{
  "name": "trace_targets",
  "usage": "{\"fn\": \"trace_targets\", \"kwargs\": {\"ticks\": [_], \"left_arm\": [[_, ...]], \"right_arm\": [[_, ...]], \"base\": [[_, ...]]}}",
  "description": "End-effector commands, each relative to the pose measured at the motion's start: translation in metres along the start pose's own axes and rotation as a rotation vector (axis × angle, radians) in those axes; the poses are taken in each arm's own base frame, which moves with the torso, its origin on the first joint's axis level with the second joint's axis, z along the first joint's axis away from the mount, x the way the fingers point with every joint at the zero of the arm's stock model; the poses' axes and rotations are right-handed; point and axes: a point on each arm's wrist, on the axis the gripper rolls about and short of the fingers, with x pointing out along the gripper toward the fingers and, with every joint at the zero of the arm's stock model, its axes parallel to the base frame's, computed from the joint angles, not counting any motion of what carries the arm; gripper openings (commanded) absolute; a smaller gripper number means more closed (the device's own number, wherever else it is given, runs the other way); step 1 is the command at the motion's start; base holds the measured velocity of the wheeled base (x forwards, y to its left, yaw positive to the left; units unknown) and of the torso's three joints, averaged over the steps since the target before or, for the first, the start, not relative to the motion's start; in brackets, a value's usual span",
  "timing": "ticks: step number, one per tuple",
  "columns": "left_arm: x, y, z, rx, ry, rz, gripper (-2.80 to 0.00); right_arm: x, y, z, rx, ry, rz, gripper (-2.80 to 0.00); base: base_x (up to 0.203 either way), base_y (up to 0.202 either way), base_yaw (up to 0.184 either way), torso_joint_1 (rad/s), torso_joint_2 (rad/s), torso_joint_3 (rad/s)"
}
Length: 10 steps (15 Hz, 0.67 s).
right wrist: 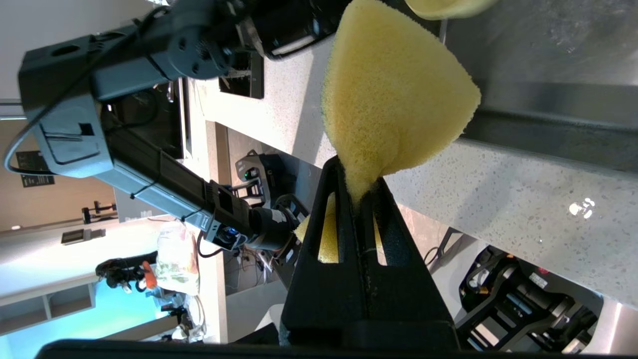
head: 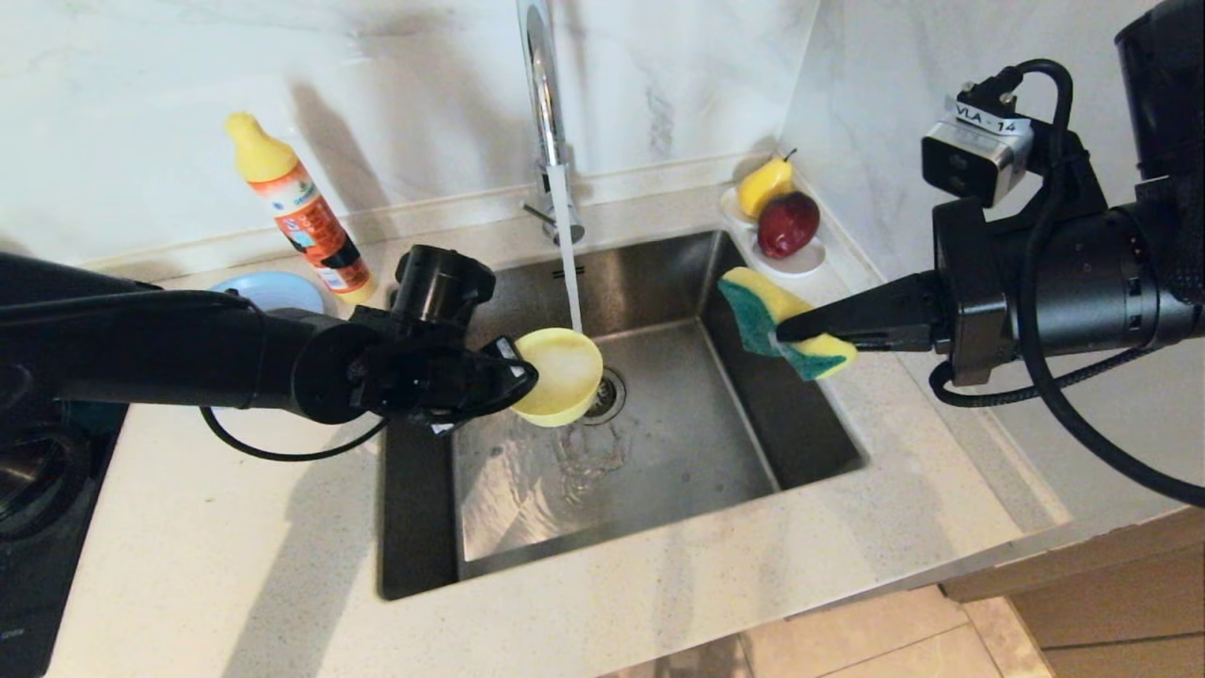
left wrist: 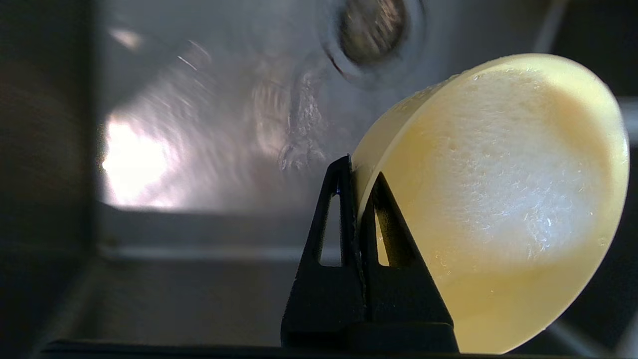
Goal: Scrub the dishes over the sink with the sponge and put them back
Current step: Rinse the bowl
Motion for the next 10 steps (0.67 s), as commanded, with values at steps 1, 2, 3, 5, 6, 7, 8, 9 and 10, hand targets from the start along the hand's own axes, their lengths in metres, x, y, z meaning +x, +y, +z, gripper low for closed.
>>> {"fn": "trace_targets", "kwargs": {"ticks": [1, 2, 3, 5, 6, 7, 8, 9, 10], "left_arm": [[-0.006, 0.007, 0.017, 0.002, -0.116, 0.046, -2.8], [-0.009, 0.009, 0.027, 0.01, -0.198, 0.037, -2.8], [-0.016, 0.01, 0.035, 0.021, -0.261, 0.019, -2.8], [-0.027, 0.014, 0.043, 0.064, -0.364, -0.011, -2.8], [-0.029, 0.017, 0.043, 0.096, -0.411, -0.01, -2.8], [-0.03, 0.019, 0.042, 0.134, -0.46, -0.005, -2.8], [-0.031, 0.02, 0.042, 0.168, -0.513, -0.008, -2.8], [-0.033, 0.021, 0.042, 0.197, -0.582, -0.022, -2.8], [-0.036, 0.022, 0.042, 0.217, -0.647, -0.039, -2.8]], "right_arm": [[0.002, -0.003, -0.002, 0.012, 0.014, -0.004, -2.8], [0.002, -0.002, -0.002, 0.011, 0.013, -0.003, -2.8], [0.002, -0.003, -0.003, 0.012, 0.015, -0.003, -2.8], [0.003, -0.004, -0.004, 0.017, 0.022, -0.007, -2.8], [0.003, -0.004, -0.004, 0.017, 0.022, -0.007, -2.8], [0.003, -0.004, -0.004, 0.017, 0.022, -0.007, -2.8], [0.003, -0.004, -0.004, 0.017, 0.022, -0.007, -2.8], [0.004, -0.005, -0.004, 0.019, 0.024, -0.008, -2.8], [0.004, -0.005, -0.004, 0.021, 0.027, -0.005, -2.8]], "base": [[0.0, 0.0, 0.0, 0.0, 0.0, 0.0], [0.0, 0.0, 0.0, 0.0, 0.0, 0.0], [0.0, 0.0, 0.0, 0.0, 0.0, 0.0], [0.0, 0.0, 0.0, 0.0, 0.0, 0.0], [0.0, 0.0, 0.0, 0.0, 0.0, 0.0], [0.0, 0.0, 0.0, 0.0, 0.0, 0.0], [0.0, 0.0, 0.0, 0.0, 0.0, 0.0], [0.0, 0.0, 0.0, 0.0, 0.0, 0.0], [0.0, 0.0, 0.0, 0.0, 0.0, 0.0]]}}
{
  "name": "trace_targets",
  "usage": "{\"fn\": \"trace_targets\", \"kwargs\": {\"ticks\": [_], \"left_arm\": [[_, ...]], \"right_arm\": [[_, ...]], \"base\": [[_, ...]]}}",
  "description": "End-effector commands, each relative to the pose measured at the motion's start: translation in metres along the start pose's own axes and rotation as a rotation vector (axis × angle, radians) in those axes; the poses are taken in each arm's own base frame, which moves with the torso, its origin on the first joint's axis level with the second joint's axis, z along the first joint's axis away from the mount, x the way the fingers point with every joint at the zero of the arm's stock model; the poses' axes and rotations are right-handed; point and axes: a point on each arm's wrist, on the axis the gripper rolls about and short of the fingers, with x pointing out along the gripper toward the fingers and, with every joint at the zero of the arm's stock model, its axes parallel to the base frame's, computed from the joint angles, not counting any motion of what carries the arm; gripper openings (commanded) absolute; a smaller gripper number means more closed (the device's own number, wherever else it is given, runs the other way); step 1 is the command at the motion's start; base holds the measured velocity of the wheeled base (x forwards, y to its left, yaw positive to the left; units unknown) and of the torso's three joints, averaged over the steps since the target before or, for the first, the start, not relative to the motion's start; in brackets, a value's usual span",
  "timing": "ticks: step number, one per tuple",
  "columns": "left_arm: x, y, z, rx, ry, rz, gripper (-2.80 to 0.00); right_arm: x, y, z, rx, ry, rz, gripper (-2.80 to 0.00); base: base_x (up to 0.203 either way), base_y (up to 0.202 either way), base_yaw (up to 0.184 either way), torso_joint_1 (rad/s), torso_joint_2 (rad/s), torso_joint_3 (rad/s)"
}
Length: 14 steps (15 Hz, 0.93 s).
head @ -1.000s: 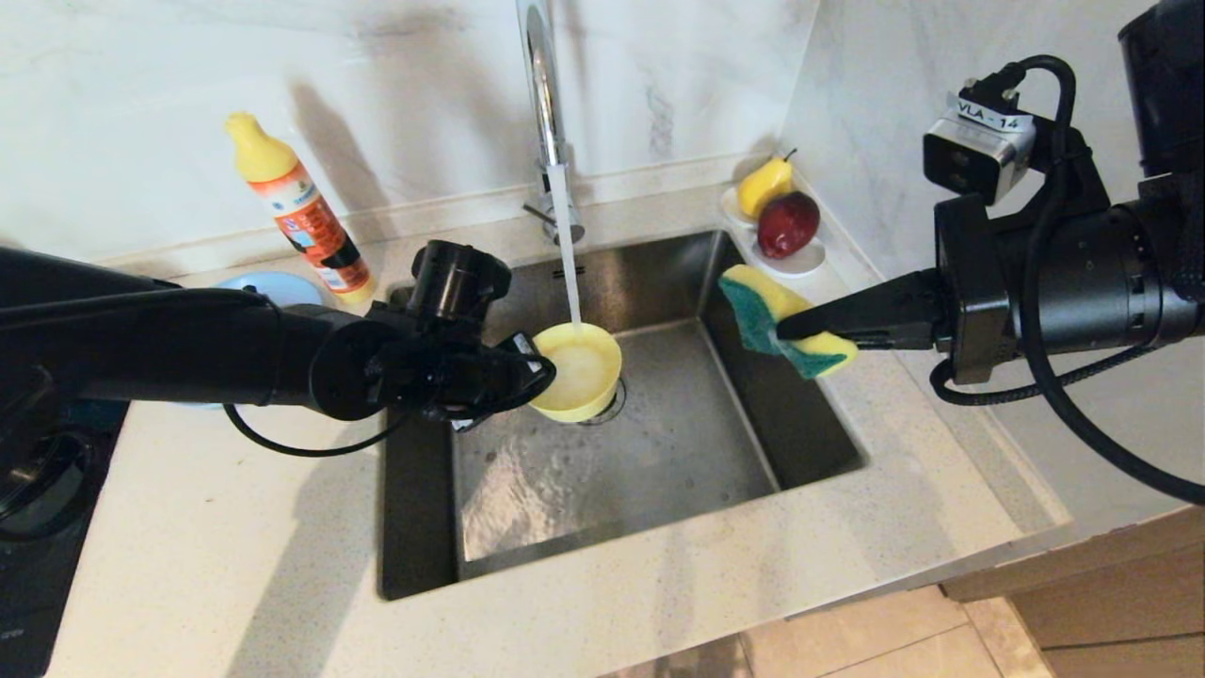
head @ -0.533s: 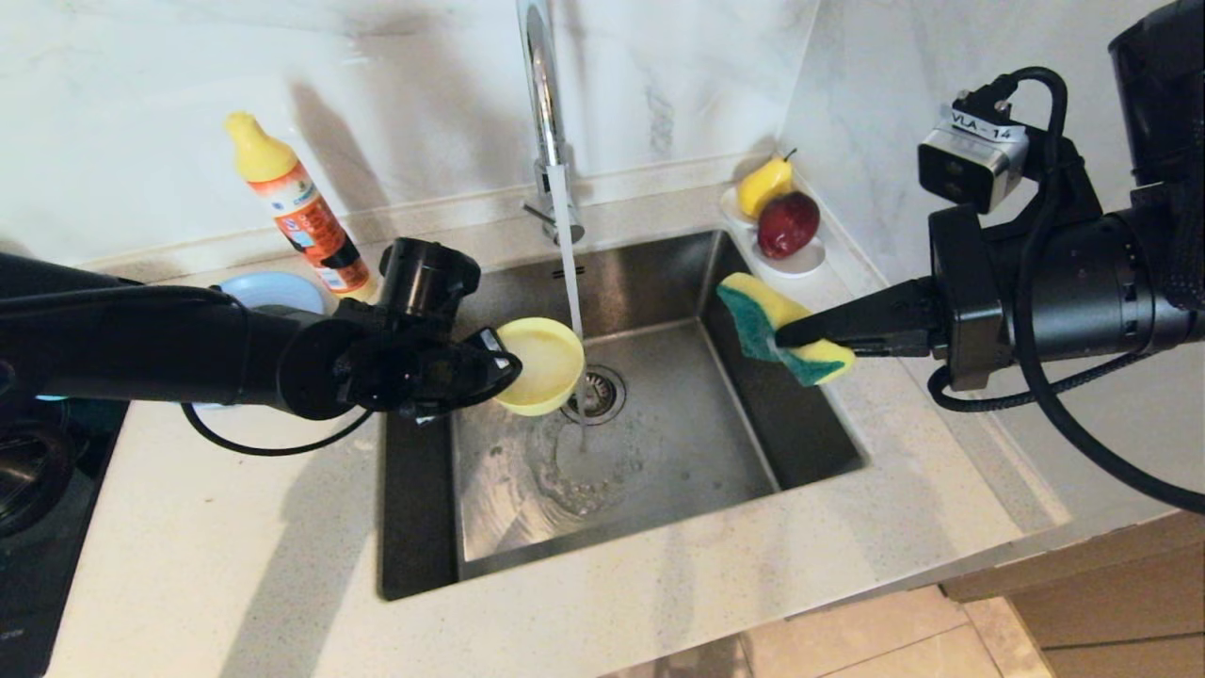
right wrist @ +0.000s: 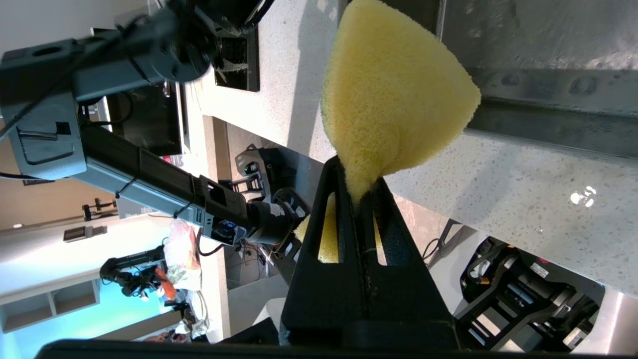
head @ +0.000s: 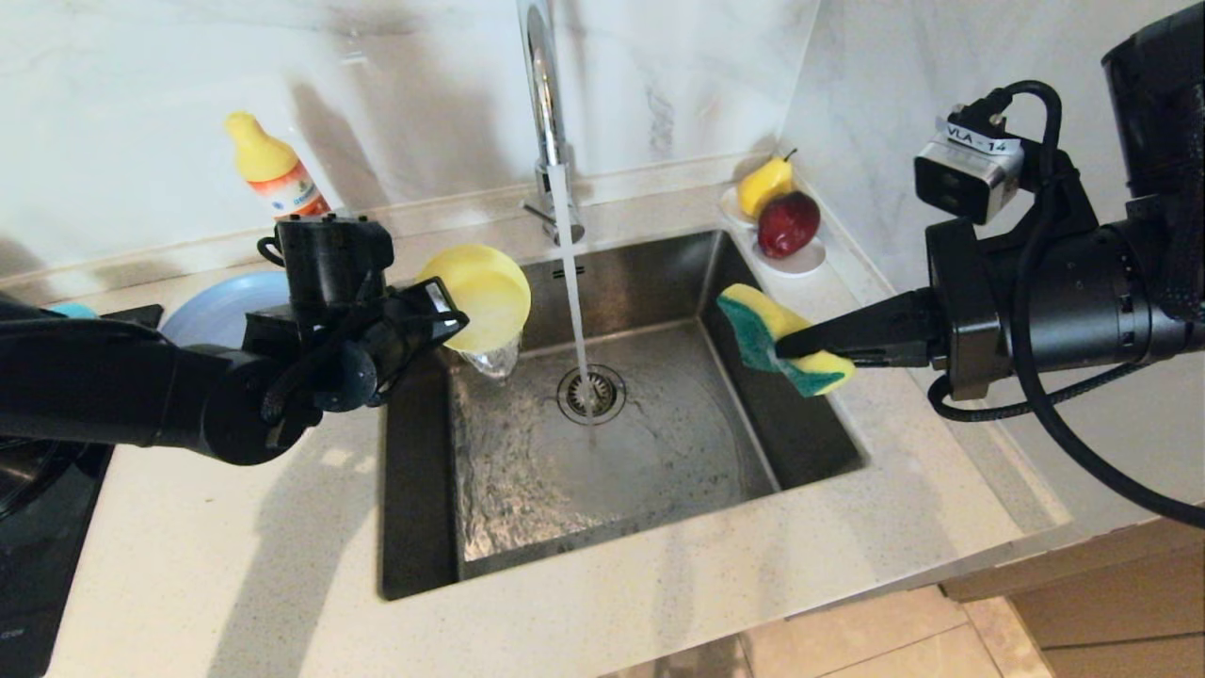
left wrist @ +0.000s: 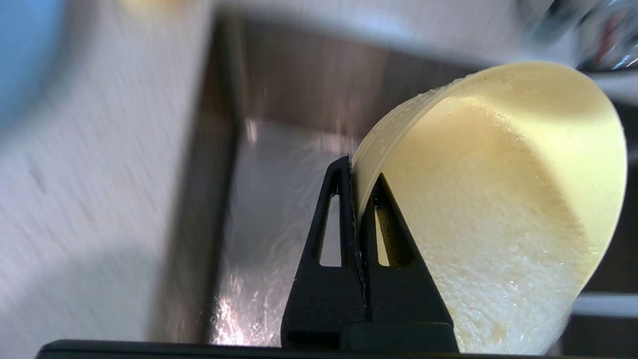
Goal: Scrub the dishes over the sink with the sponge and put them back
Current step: Rinse the bowl
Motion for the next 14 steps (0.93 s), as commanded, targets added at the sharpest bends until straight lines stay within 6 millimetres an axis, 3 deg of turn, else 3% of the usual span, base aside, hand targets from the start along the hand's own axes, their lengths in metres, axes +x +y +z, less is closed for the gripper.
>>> {"fn": "trace_targets", "kwargs": {"ticks": [1, 5, 7, 11, 14], "left_arm": [[-0.009, 0.003, 0.005, 0.024, -0.187, -0.046, -2.8], [-0.022, 0.013, -0.003, 0.13, -0.385, -0.067, -2.8], [-0.026, 0.012, 0.004, 0.111, -0.456, -0.081, -2.8], [-0.031, 0.013, 0.006, 0.107, -0.497, -0.095, -2.8], [-0.035, 0.016, -0.008, 0.196, -0.482, -0.152, -2.8]], "right_arm": [[0.002, -0.002, -0.001, 0.01, 0.016, 0.011, -2.8], [0.005, -0.004, 0.001, 0.011, 0.022, 0.023, -2.8], [0.008, -0.006, 0.002, 0.007, 0.018, 0.034, -2.8], [0.013, -0.009, 0.003, 0.01, 0.026, 0.032, -2.8], [0.014, -0.01, 0.005, 0.004, 0.014, 0.037, -2.8]], "base": [[0.0, 0.0, 0.0, 0.0, 0.0, 0.0], [0.0, 0.0, 0.0, 0.0, 0.0, 0.0], [0.0, 0.0, 0.0, 0.0, 0.0, 0.0], [0.0, 0.0, 0.0, 0.0, 0.0, 0.0], [0.0, 0.0, 0.0, 0.0, 0.0, 0.0]]}}
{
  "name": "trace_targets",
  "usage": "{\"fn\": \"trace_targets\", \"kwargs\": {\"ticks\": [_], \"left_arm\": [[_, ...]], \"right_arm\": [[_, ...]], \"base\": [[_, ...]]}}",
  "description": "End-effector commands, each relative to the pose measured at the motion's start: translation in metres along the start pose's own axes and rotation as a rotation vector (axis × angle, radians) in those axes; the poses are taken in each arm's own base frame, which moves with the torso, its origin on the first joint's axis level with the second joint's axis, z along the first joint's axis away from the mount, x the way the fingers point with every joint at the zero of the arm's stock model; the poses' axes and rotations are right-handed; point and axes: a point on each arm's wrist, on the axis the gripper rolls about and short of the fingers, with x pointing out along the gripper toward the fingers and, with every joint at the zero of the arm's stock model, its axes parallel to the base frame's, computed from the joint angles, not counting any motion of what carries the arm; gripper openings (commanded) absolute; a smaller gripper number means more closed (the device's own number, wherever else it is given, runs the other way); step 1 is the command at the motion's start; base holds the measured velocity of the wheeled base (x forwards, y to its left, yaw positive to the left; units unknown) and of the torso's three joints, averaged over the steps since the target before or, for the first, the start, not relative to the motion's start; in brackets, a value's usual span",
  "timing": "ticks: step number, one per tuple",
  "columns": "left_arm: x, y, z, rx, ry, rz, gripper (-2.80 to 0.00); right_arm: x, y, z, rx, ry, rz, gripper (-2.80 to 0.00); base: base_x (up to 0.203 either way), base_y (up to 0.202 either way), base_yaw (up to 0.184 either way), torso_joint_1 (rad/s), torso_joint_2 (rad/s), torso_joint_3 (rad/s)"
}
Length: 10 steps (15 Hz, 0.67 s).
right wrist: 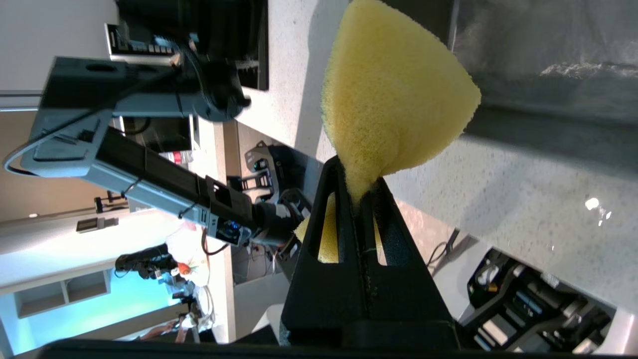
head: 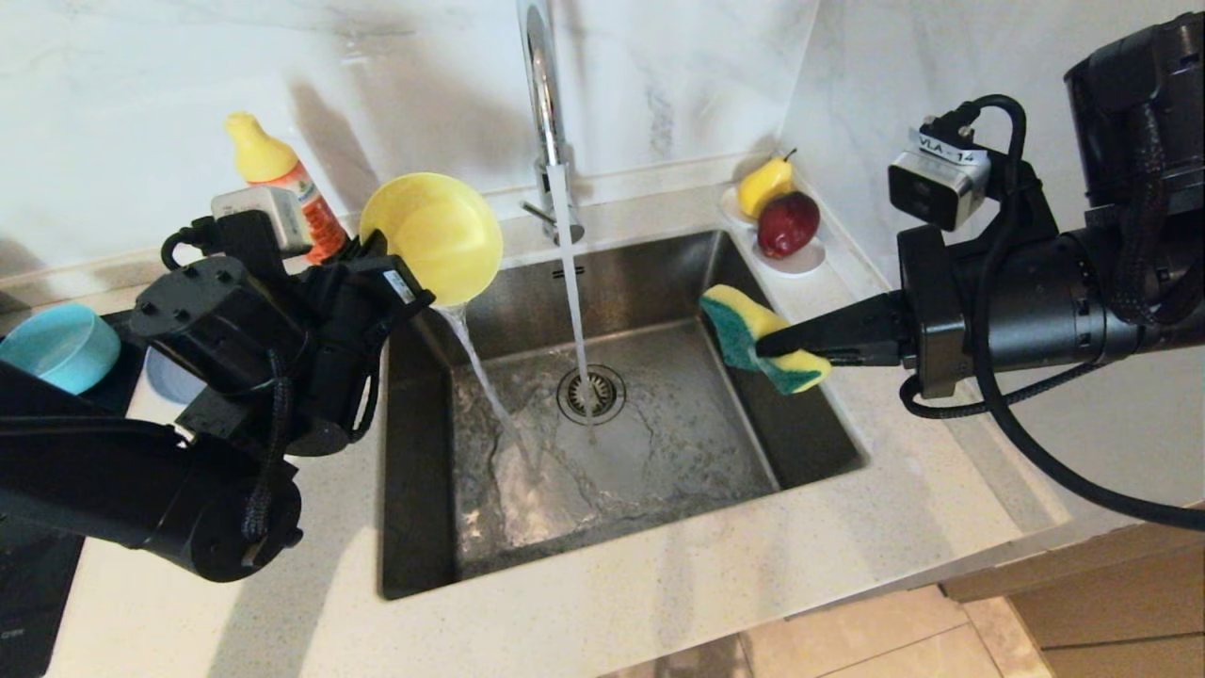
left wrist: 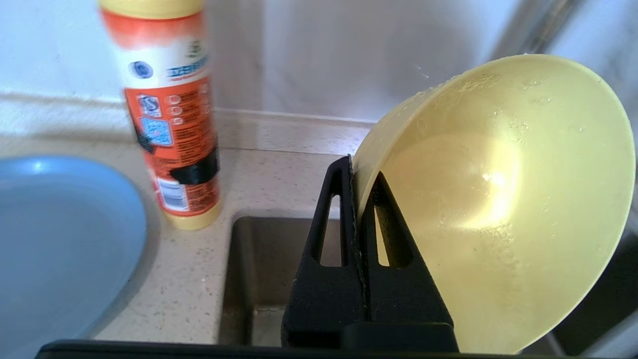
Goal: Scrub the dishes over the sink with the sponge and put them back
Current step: Rinse the bowl
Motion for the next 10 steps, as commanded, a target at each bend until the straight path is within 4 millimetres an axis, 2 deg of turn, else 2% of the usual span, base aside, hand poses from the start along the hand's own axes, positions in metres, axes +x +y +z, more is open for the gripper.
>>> {"fn": "trace_targets", "kwargs": {"ticks": [1, 6, 10], "left_arm": [[-0.007, -0.001, -0.016, 0.071, 0.046, -0.06, -2.8], [-0.016, -0.001, -0.036, 0.159, 0.118, -0.115, -2.8], [-0.016, -0.001, -0.037, 0.204, 0.119, -0.118, -2.8]], "right_arm": [[0.003, -0.002, 0.001, 0.009, 0.006, -0.002, -2.8], [0.0, 0.0, 0.004, -0.005, -0.007, 0.015, -2.8], [0.0, -0.003, 0.004, -0.001, -0.007, 0.014, -2.8]], "base": [[0.0, 0.0, 0.0, 0.0, 0.0, 0.0], [0.0, 0.0, 0.0, 0.0, 0.0, 0.0], [0.0, 0.0, 0.0, 0.0, 0.0, 0.0]]}}
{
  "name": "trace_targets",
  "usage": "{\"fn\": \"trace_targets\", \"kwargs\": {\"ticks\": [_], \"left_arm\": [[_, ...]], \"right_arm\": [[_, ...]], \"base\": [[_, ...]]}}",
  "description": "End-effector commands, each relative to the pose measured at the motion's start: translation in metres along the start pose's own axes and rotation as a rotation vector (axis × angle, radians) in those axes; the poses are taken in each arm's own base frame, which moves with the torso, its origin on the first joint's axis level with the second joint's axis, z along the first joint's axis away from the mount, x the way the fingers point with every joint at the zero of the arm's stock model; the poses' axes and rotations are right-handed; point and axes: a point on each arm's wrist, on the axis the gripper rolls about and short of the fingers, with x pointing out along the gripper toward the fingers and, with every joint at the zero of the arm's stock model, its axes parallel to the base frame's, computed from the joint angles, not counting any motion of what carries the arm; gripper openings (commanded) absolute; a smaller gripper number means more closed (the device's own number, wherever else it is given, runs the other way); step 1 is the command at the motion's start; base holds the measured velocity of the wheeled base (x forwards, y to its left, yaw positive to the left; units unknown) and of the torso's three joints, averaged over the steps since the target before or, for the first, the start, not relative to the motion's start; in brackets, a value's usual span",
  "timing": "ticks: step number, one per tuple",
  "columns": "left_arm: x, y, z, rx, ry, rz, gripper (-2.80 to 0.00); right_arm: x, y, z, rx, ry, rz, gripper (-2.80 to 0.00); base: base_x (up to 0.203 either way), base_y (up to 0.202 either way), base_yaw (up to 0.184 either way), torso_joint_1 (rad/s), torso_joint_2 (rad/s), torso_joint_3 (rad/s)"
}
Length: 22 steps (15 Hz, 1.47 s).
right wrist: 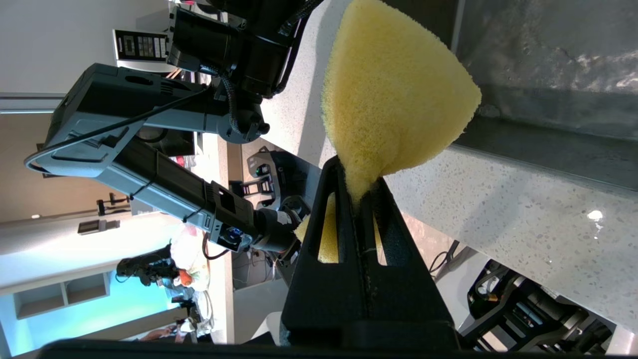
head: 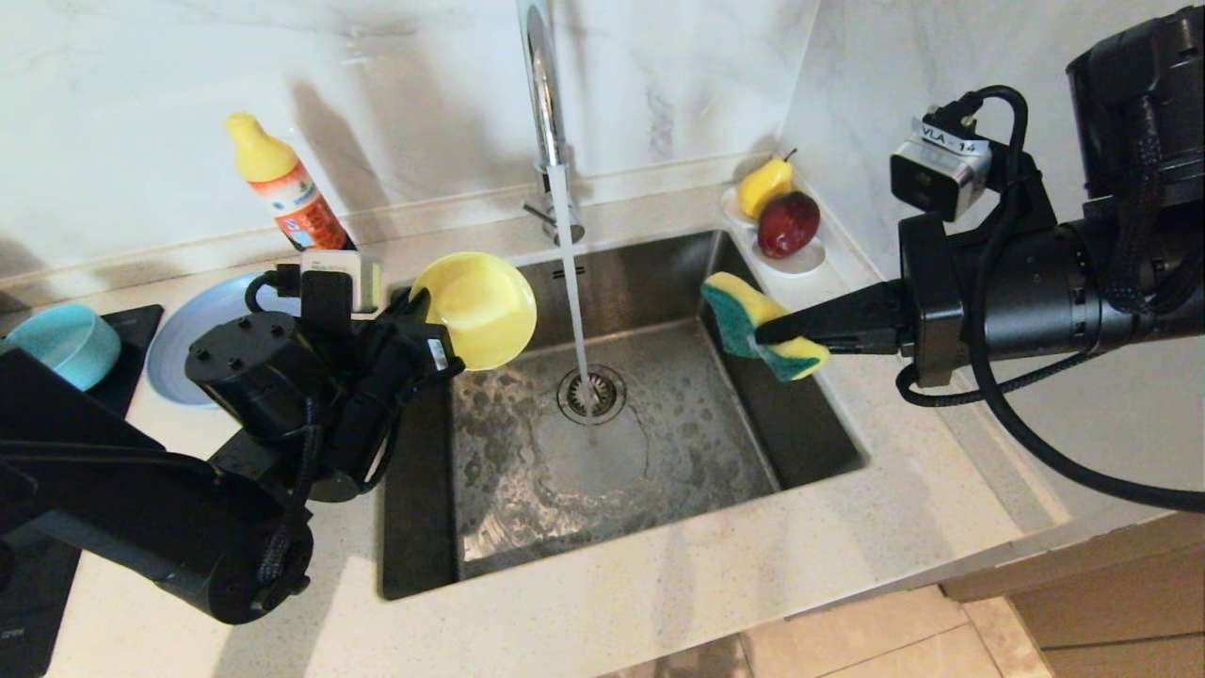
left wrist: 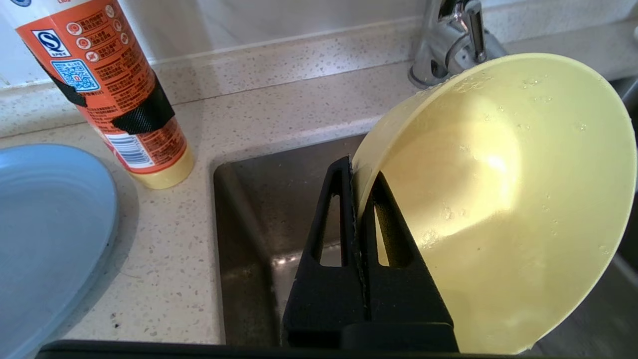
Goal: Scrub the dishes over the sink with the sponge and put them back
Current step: Rinse the bowl, then place the bowl on the table
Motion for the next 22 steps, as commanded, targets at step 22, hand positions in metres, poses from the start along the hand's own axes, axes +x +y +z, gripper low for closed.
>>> {"fn": "trace_targets", "kwargs": {"ticks": [22], "left_arm": [[0.007, 0.032, 0.095, 0.032, -0.322, 0.11, -2.8]], "right_arm": [[0.003, -0.005, -0.001, 0.019, 0.013, -0.007, -2.8]], "base": [[0.0, 0.0, 0.0, 0.0, 0.0, 0.0]]}}
